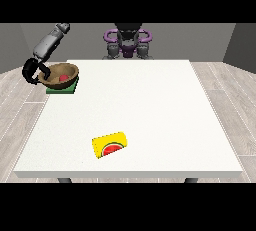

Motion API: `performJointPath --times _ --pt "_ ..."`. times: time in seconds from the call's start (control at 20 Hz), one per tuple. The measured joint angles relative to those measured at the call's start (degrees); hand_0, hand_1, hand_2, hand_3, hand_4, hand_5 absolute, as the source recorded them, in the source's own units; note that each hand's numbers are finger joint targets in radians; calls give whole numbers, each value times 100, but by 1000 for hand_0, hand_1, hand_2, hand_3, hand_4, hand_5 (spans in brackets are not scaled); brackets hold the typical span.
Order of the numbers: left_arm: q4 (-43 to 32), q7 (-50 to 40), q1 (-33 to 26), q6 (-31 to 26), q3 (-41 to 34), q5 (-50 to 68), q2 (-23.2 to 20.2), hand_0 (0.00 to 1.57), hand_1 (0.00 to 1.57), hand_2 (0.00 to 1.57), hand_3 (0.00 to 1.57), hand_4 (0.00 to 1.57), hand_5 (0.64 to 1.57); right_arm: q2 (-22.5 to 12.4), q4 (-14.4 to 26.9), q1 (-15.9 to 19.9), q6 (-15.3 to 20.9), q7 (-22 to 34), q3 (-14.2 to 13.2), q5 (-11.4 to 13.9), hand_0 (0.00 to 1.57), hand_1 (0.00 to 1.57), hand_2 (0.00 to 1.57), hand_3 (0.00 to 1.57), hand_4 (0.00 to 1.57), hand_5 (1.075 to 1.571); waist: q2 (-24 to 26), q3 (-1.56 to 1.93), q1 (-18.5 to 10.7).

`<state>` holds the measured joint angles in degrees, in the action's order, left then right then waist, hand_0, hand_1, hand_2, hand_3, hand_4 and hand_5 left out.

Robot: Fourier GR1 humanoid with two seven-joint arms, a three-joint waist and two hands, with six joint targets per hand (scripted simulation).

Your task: Pick the cup and pour the ball into the bowl, then pick the bowl and place it on the pad

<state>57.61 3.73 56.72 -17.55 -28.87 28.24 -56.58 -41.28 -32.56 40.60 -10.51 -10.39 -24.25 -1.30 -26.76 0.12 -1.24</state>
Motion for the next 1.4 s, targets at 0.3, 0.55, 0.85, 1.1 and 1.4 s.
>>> performJointPath --times 0.3,0.55,0.85,1.1,1.4 --pt "-335 235 -253 -115 57 -80 111 0 0 0 0 0 1532 40 -107 115 -62 360 191 81 1571 1571 1571 1316 1240 1571 399 -11 28" --pt "-351 381 -408 -80 126 -135 254 0 0 0 0 0 1523 257 -51 93 59 381 316 173 1571 1571 1571 1282 1157 1570 499 -11 15" --pt "-224 292 -383 -75 19 0 103 0 0 0 0 0 1523 371 357 47 -39 193 85 -56 1571 1571 1571 1571 887 1562 325 -5 25" --pt "16 150 -427 -124 -55 154 -8 0 0 0 0 0 1516 11 745 69 318 300 -284 -219 854 854 797 1096 0 1540 183 0 -85" --pt "147 83 -477 -19 -138 239 -103 0 0 0 0 0 1514 -246 925 235 315 380 -412 -312 634 634 527 823 0 1521 116 -2 -40"
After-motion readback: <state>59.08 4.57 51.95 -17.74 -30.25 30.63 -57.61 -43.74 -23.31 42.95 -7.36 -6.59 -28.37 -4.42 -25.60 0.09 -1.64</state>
